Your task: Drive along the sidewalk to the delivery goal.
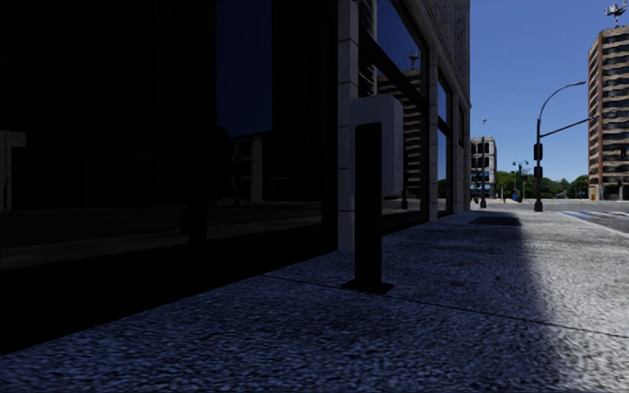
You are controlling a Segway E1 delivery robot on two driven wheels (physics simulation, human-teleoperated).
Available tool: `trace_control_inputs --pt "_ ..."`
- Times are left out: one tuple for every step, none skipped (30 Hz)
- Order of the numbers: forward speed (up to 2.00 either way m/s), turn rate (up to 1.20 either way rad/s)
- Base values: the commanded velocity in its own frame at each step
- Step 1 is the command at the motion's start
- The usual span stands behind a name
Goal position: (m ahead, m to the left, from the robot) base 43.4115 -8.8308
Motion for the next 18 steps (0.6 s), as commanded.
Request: trace_control_inputs --pt "1.02 -1.02" --pt "1.02 -1.02" --pt "1.02 -1.02" --pt "1.02 -1.02" --pt "1.02 -1.02" --pt "1.03 -1.02" --pt "1.03 -1.02" --pt "1.03 -1.02" --pt "1.03 -0.99" --pt "1.03 -0.97" --pt "1.03 -0.97" --pt "1.03 -0.96" --pt "1.03 -0.95" --pt "1.03 -0.93" --pt "1.03 -0.92" --pt "1.03 -0.88" --pt "1.04 -0.7" --pt "1.04 -0.26"
